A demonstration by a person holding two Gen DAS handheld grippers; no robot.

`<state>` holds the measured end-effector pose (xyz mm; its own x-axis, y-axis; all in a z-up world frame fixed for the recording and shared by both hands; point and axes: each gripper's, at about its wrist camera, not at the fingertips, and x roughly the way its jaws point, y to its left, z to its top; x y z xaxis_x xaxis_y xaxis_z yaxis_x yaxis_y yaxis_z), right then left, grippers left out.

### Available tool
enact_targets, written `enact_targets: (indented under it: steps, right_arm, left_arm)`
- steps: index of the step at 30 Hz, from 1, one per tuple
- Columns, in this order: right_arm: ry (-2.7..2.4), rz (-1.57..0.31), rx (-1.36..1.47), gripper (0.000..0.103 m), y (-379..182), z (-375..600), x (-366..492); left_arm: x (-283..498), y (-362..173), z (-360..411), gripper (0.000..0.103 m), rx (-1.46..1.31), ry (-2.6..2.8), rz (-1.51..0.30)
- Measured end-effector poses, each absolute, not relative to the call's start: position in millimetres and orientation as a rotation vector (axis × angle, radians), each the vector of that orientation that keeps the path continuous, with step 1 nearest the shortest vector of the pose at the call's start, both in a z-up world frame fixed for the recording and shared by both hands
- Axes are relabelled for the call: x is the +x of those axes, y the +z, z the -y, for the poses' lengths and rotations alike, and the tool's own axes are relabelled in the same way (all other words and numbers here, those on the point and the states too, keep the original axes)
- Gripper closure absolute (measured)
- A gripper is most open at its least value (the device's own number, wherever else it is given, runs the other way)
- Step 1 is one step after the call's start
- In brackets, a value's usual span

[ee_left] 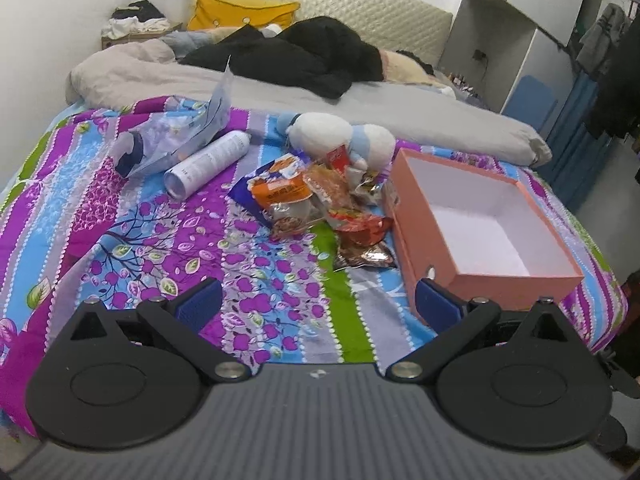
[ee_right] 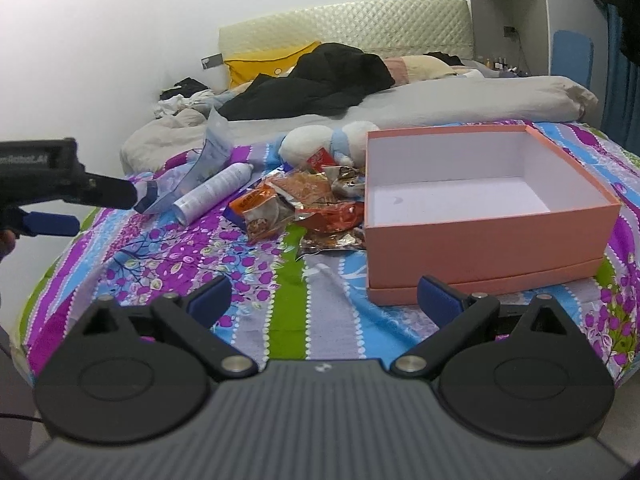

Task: Organize snacks
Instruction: 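Grasp the orange snack bag with the left tool while the right tool grasps the red-brown packet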

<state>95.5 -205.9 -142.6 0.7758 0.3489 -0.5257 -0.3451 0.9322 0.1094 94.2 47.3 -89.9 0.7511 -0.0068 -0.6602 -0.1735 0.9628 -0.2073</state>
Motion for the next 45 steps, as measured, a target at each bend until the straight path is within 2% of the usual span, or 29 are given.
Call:
enact_targets:
  steps: [6,13,27,45]
  right_arm:
    - [0.407,-0.554,-0.045,0.002,-147.2,183.6,98.8]
    - [0.429,-0.542,-0.071,0.008,-154.1,159.1,113.3]
    - [0.484,-0.543,-0.152,0.009,-176.5,105.1,153.9]
    - [0.349,-0.475,-0.363,0.009,-245.5,63.0,249.0]
  left_arm:
    - [110.5,-110.1,-57.2,0.000,-0.268,0.092,-0.751]
    - [136.7,-131.1,-79.6,0.000,-0.275,0.112,-0.776]
    - [195.8,-177.3,-125.4,0.000,-0.286,0.142,-0.818]
    - [309.7,-249.7,-163.5,0.000,-0.456,0.037,-0.817]
